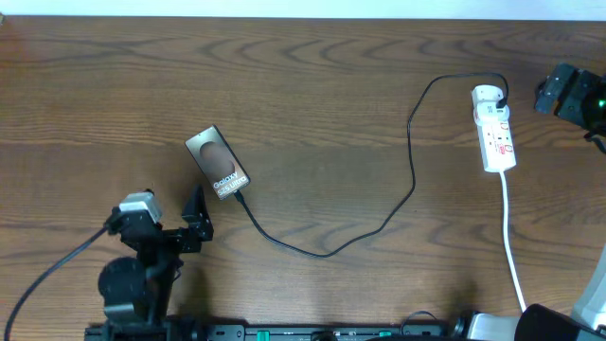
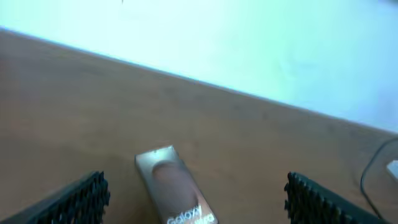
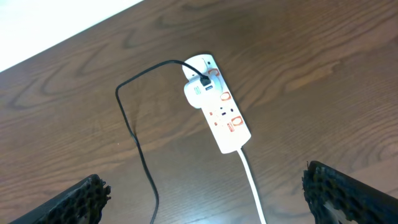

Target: Plug charger to phone and switch on socket

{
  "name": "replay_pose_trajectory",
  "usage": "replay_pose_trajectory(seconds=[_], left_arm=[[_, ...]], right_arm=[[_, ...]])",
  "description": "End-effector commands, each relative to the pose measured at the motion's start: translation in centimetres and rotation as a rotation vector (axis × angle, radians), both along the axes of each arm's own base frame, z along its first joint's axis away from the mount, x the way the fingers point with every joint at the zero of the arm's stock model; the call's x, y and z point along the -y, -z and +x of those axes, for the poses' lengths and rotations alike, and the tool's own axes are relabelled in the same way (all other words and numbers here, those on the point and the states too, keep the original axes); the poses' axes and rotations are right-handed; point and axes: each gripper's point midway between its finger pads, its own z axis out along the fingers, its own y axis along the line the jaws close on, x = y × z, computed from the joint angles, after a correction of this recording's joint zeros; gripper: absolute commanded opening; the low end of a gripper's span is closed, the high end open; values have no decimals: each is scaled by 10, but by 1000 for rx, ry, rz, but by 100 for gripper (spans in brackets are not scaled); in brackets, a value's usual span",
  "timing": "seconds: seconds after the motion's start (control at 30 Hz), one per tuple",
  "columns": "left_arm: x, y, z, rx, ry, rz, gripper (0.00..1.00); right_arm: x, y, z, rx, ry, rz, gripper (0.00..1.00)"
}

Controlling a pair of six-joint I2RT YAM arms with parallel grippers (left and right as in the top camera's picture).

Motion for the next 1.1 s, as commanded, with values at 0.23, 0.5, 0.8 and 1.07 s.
replay_pose_trajectory(seconds=[0.23, 0.5, 0.8, 1.07], left_arm=[[-1, -9, -2, 206, -7, 8, 90], [-1, 11, 3, 184, -8, 7, 90], [-2, 57, 10, 90, -12, 1, 90], [-2, 74, 8, 21, -13, -2, 90]], right_arm=[[-1, -3, -1, 6, 4, -6, 99], [-1, -3, -1, 7, 4, -6, 99], [-1, -3, -1, 6, 4, -6, 99], [-1, -3, -1, 6, 4, -6, 99]])
